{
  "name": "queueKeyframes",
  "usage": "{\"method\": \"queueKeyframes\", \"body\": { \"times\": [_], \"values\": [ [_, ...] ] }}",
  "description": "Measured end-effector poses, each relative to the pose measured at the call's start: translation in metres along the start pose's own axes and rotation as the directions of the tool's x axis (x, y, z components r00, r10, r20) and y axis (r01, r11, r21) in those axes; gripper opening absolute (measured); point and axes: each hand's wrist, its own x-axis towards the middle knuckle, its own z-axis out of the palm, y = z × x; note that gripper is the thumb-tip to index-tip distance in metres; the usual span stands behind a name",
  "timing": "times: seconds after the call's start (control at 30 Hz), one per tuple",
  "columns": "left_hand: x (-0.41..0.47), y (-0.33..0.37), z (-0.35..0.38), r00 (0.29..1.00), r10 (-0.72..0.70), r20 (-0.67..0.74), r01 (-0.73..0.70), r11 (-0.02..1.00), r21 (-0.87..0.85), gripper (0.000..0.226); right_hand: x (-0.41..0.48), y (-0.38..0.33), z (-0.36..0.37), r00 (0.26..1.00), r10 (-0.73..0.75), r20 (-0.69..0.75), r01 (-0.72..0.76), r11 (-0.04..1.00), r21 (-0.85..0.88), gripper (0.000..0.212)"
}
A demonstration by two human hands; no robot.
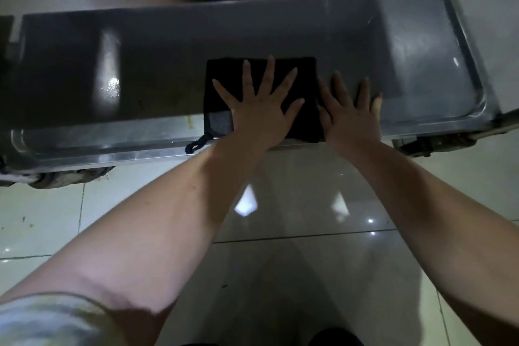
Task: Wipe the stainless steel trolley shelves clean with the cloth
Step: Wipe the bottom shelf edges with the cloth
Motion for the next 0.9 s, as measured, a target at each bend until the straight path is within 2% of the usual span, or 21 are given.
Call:
{"method": "queueKeyframes", "body": {
  "times": [0.17,0.27,0.43,0.53,0.67,0.73,0.8,0.9],
  "values": [
    [0.063,-0.009,-0.019,0.991,-0.101,0.086,0.105,0.993,-0.046,0.061,0.002,0.002,0.001,1.000,0.009,0.014,-0.009,1.000,0.008,0.053],
    [0.075,-0.014,-0.022,0.992,-0.074,0.099,0.077,0.996,-0.036,0.061,0.005,0.003,0.000,1.000,0.013,0.013,-0.014,1.000,0.017,0.052],
    [-0.010,-0.011,-0.007,0.999,0.031,0.045,-0.032,0.999,0.014,0.062,0.003,0.001,0.002,0.999,0.021,0.027,-0.022,1.000,0.012,0.052],
    [-0.046,-0.019,-0.005,0.994,0.074,0.083,-0.082,0.993,0.085,0.062,0.001,-0.002,-0.001,0.999,0.014,0.052,-0.015,1.000,0.020,0.053],
    [-0.042,-0.020,-0.006,0.997,0.046,0.064,-0.049,0.998,0.048,0.060,0.010,-0.011,-0.013,0.980,0.077,0.182,-0.090,0.994,0.067,0.052],
    [-0.044,-0.024,-0.004,1.000,0.017,0.025,-0.017,1.000,0.025,0.061,0.022,-0.024,-0.028,0.978,0.127,0.168,-0.152,0.978,0.146,0.051],
    [-0.048,-0.041,-0.005,0.997,-0.070,-0.015,0.070,0.997,0.013,0.062,0.034,-0.049,-0.040,0.987,0.100,0.128,-0.127,0.967,0.221,0.051],
    [-0.058,-0.084,-0.010,0.983,-0.185,-0.006,0.185,0.981,-0.051,0.062,0.034,-0.095,-0.039,0.995,-0.018,0.099,-0.017,0.938,0.347,0.052]
  ]
}}
